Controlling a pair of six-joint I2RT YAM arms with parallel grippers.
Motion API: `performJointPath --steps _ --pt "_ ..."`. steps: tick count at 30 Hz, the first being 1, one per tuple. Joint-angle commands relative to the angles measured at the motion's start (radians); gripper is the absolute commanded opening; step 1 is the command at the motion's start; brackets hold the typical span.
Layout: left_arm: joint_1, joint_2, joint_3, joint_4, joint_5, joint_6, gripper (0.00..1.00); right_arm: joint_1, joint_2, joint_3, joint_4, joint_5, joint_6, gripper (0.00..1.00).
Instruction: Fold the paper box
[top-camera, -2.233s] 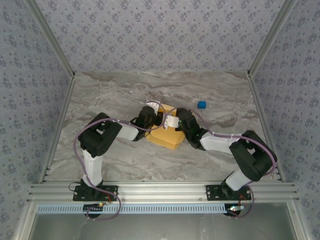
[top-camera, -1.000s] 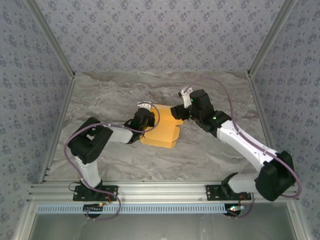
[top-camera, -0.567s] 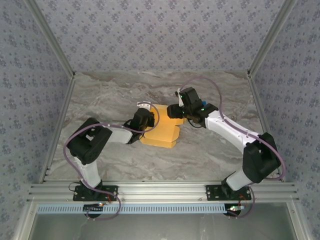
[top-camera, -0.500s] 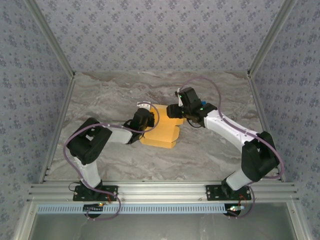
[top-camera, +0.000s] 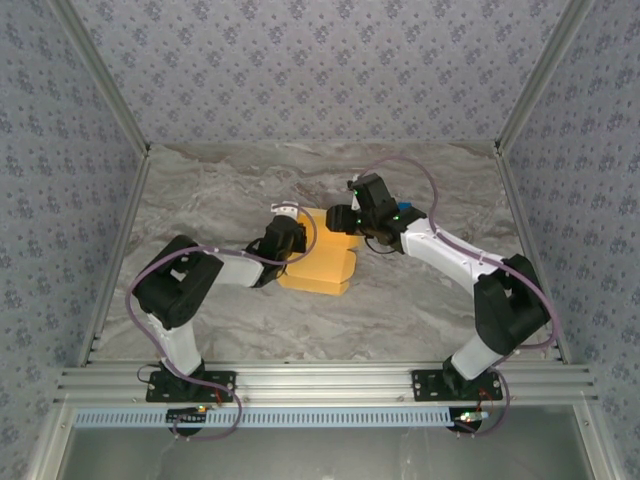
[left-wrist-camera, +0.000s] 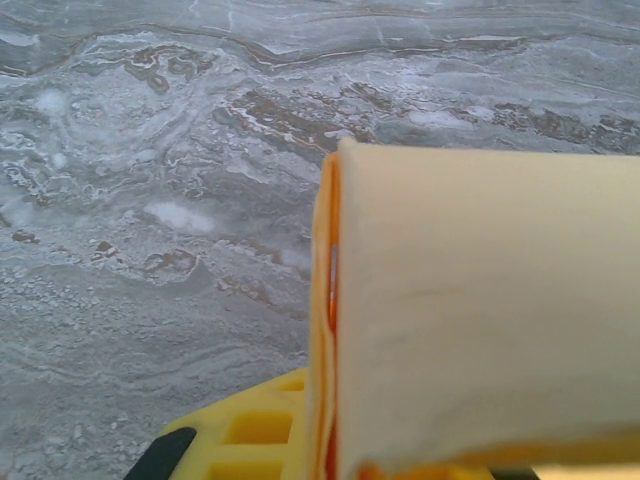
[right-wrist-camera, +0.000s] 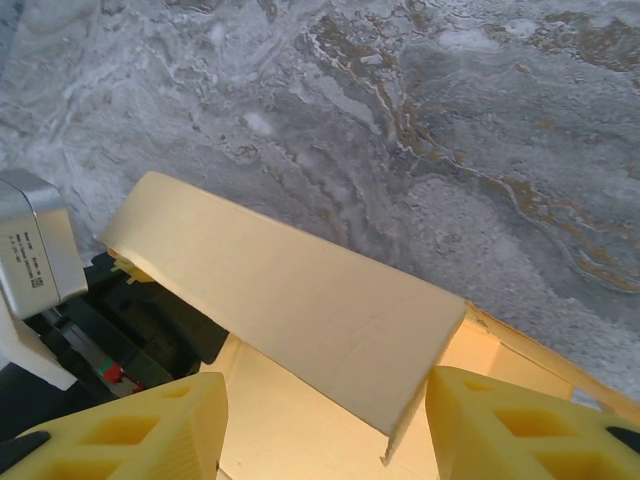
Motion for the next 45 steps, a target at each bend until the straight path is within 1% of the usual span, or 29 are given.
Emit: performJointPath --steps 1,5,7,10,14,16,18,21,24,29,32,35,38,45 --pt "-0.006 -0.041 0.0 0.024 0.011 -0.013 0.0 -0.001 0.029 -0.002 0.075 -0.079 0.068 0.54" --pt "-0.006 -0.04 0.001 0.025 0.01 -0.013 0.0 -0.006 0.022 -0.001 0.083 -0.087 0.061 0.51" --pt "-0.006 -0.042 -0.002 0.023 0.01 -0.013 0.0 -0.009 0.009 0.004 0.056 -0.064 0.036 0.5" --pt "-0.005 -0.046 -0.003 0.02 0.004 -0.013 0.0 -0.004 -0.018 0.028 -0.04 0.045 -0.045 0.51" --pt "-0.006 -0.054 -0.003 0.009 -0.007 -0.016 0.0 0.012 -0.065 0.029 -0.12 0.19 -0.13 0.56" --pt "-0.006 -0.059 -0.004 0.002 -0.008 -0.019 0.0 0.02 -0.094 0.029 -0.138 0.227 -0.168 0.58" --pt "-0.006 -0.062 -0.003 -0.003 -0.007 -0.025 0.0 0.031 -0.128 0.019 -0.134 0.237 -0.206 0.6" --pt "-0.006 -0.068 0.001 -0.014 -0.008 -0.028 0.0 0.058 -0.171 -0.02 -0.108 0.234 -0.235 0.61" --pt "-0.006 -0.075 0.006 -0.027 -0.009 -0.029 0.0 0.109 -0.2 -0.08 -0.068 0.229 -0.245 0.61" --pt "-0.007 -0.085 0.01 -0.047 -0.003 -0.036 0.0 0.183 -0.212 -0.225 0.053 0.243 -0.19 0.61" --pt "-0.006 -0.089 0.014 -0.055 0.002 -0.038 0.0 0.184 -0.206 -0.305 0.133 0.273 -0.144 0.61" --pt "-0.007 -0.095 0.013 -0.061 0.005 -0.036 0.0 0.176 -0.192 -0.347 0.193 0.298 -0.115 0.62" --pt "-0.006 -0.1 0.013 -0.061 0.004 -0.038 0.0 0.168 -0.147 -0.36 0.25 0.308 -0.09 0.63" --pt "-0.006 -0.109 0.012 -0.065 0.003 -0.037 0.0 0.133 -0.053 -0.353 0.319 0.337 -0.028 0.65"
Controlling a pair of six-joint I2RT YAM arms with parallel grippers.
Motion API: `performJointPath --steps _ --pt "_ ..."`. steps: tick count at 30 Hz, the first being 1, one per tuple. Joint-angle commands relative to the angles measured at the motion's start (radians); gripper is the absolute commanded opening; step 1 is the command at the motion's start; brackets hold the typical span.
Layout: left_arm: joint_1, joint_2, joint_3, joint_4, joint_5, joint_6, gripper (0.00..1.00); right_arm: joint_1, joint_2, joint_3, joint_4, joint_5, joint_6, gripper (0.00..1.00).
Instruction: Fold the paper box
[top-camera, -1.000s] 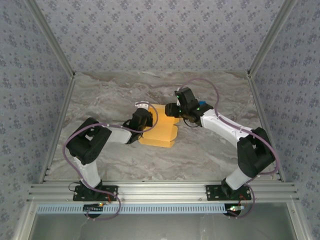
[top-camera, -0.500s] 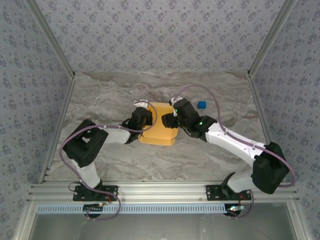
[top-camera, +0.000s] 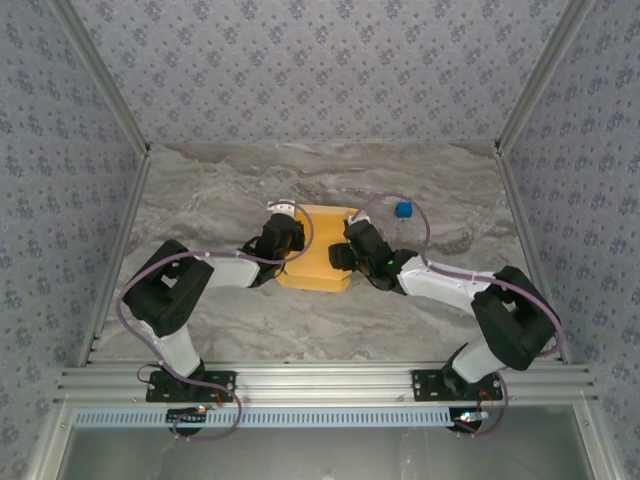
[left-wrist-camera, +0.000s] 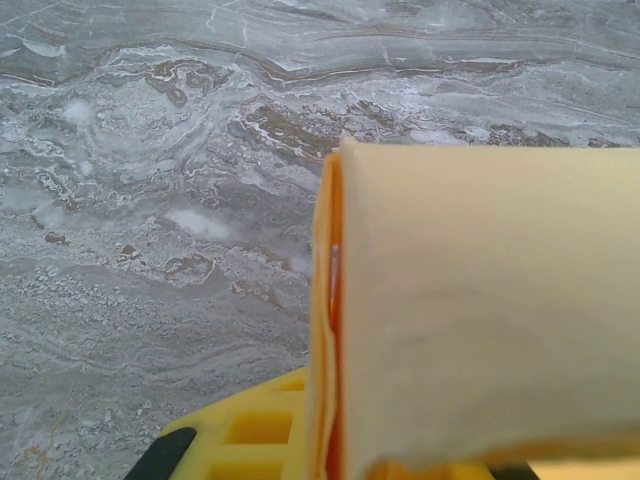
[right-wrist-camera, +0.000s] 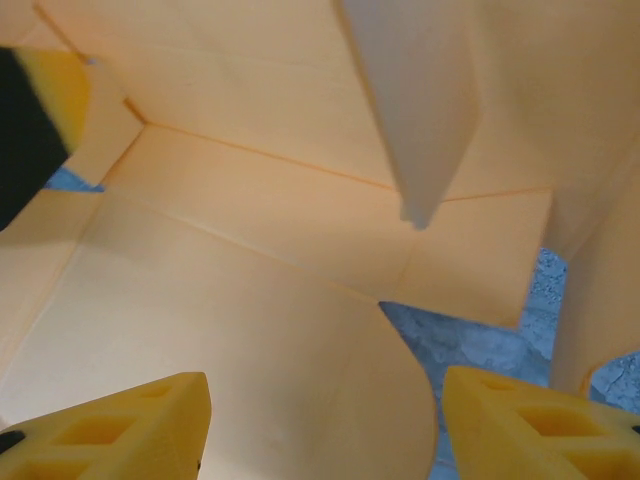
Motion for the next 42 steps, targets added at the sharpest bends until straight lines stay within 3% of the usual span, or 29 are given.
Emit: performJointPath --steps 1,11,18,31,42 --pt "-0.004 -0.042 0.018 -0.001 0.007 -0.009 0.0 -0.014 0.033 0.003 0.065 0.053 0.056 0.65" --pt "-0.004 -0.043 0.019 0.005 0.012 -0.011 0.0 -0.04 0.086 0.025 0.092 0.095 0.086 0.65" --pt "-0.004 -0.045 0.01 0.008 0.01 -0.011 0.0 -0.051 0.091 0.033 0.175 0.033 0.027 0.63" --pt "-0.004 -0.04 0.014 0.012 0.018 -0.017 0.0 -0.051 0.103 0.008 0.301 -0.16 -0.048 0.5" --pt "-0.003 -0.044 0.01 0.008 0.011 -0.013 0.0 -0.057 0.09 0.036 0.226 -0.159 -0.106 0.48"
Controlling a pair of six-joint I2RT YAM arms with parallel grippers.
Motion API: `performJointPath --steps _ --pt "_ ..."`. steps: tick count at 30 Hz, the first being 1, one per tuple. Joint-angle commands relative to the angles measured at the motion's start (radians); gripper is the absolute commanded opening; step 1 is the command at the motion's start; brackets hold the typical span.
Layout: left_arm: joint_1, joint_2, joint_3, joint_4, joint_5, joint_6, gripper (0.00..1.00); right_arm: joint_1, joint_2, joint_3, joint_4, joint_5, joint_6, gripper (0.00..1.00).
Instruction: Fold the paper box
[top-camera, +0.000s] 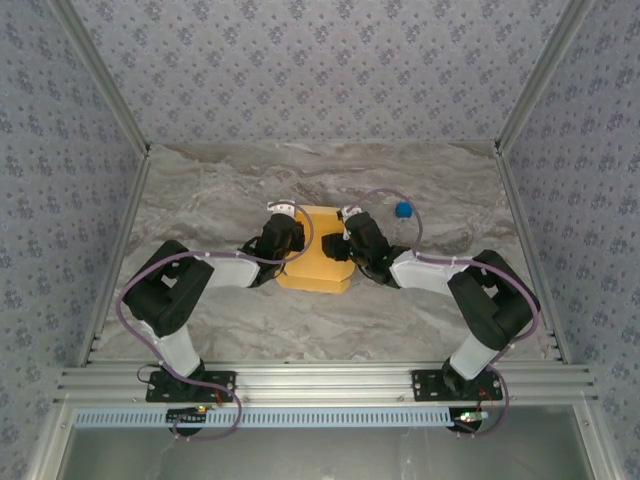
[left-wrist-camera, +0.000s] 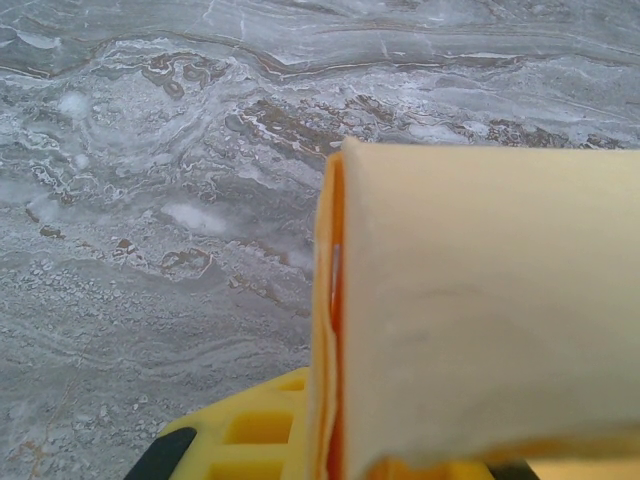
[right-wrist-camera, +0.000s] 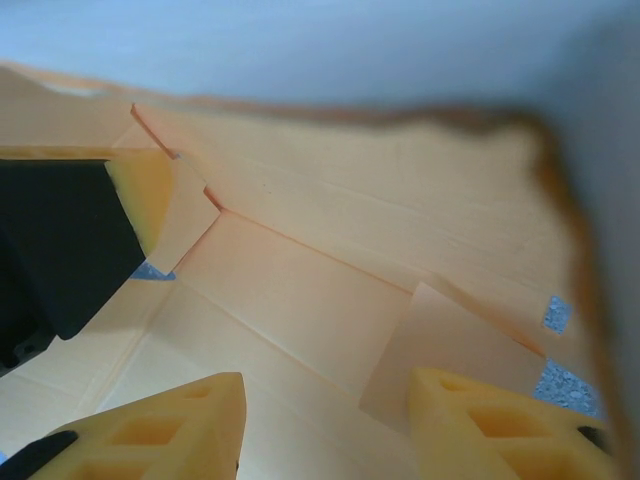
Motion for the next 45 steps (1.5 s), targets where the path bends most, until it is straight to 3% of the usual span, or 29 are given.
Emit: performJointPath --steps 1,14,17,21,24,29,34,45 --pt "-0.002 -0.045 0.01 0.013 0.005 -0.005 0.0 -0.008 -0.046 0.023 -0.058 0.004 -0.051 0.48" --pt "0.025 -0.074 -0.008 0.009 0.027 -0.006 0.0 -0.029 -0.403 -0.034 -0.373 -0.064 -0.324 0.57" --pt "0.029 -0.09 -0.014 0.003 0.041 -0.016 0.0 -0.08 -0.464 -0.023 -0.446 -0.129 -0.399 0.57" --pt "0.03 -0.109 -0.018 -0.01 0.052 -0.024 0.0 -0.232 -0.497 -0.021 -0.45 -0.271 -0.41 0.57" --pt "0.031 -0.118 -0.017 -0.02 0.059 -0.027 0.0 -0.357 -0.476 -0.025 -0.402 -0.369 -0.387 0.54" --pt "0.03 -0.131 -0.02 -0.032 0.061 -0.027 0.0 -0.453 -0.363 -0.002 -0.35 -0.49 -0.398 0.47" --pt "0.031 -0.132 -0.016 -0.034 0.065 -0.026 0.0 -0.454 -0.226 0.051 -0.328 -0.634 -0.457 0.45" --pt "0.03 -0.128 -0.009 -0.031 0.079 -0.024 0.0 -0.439 -0.086 0.128 -0.282 -0.779 -0.53 0.43"
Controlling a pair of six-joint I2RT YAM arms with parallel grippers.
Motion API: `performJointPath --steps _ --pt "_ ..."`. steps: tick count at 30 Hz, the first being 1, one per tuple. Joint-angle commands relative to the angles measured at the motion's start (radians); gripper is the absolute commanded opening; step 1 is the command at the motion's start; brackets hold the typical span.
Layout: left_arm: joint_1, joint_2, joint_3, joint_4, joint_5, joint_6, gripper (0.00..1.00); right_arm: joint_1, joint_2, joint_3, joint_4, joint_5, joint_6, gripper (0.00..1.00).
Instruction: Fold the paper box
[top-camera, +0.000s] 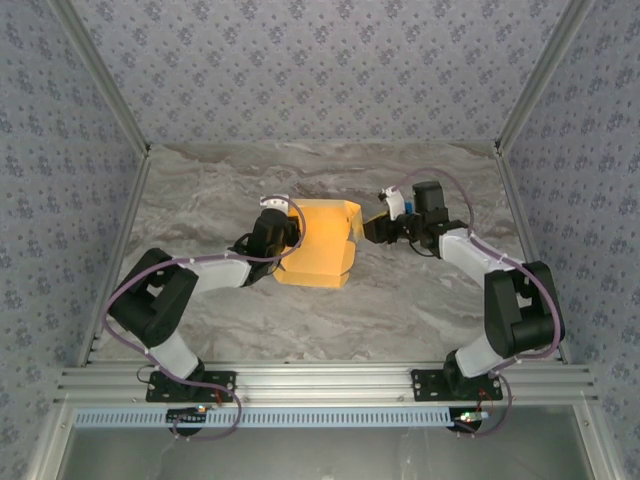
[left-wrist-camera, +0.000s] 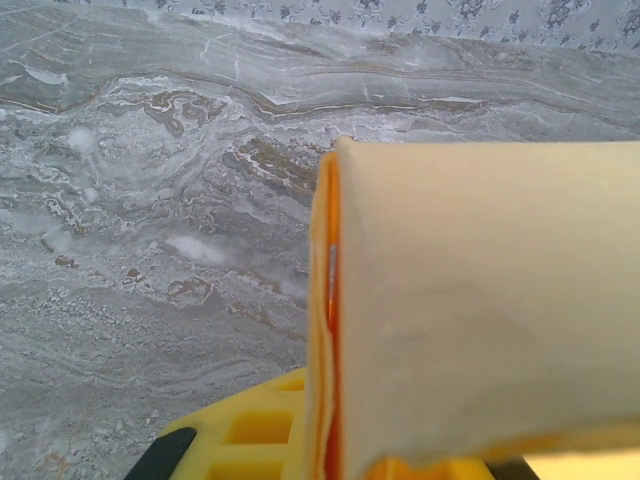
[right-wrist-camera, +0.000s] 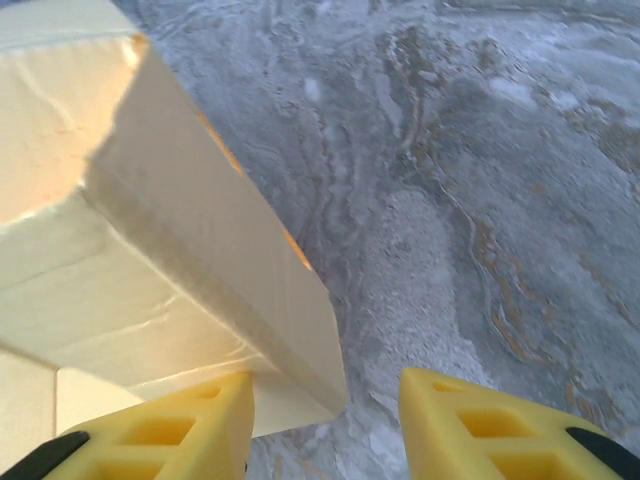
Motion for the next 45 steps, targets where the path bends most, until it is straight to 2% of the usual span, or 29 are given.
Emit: performJointPath --steps 1,8,17,29,35,45 --pt "0.002 -0.031 0.003 0.006 0.018 -0.012 0.0 0.013 0.023 0.047 0.017 -0.09 -0.05 0.42" --pt "0.003 -0.028 0.002 0.008 0.023 -0.013 0.0 0.044 0.033 0.067 0.01 -0.082 -0.077 0.4" --pt "0.002 -0.031 0.002 0.008 0.036 -0.016 0.0 0.076 0.018 0.065 0.038 -0.011 -0.09 0.38" --pt "0.001 -0.016 0.004 0.013 0.054 -0.011 0.0 0.09 0.025 0.099 0.039 -0.018 -0.052 0.33" --pt "0.001 -0.014 0.011 0.008 0.063 -0.007 0.0 0.107 0.042 0.114 0.037 0.046 -0.026 0.3" --pt "0.0 -0.013 0.016 0.001 0.066 -0.002 0.0 0.12 0.06 0.155 0.033 0.185 0.031 0.29"
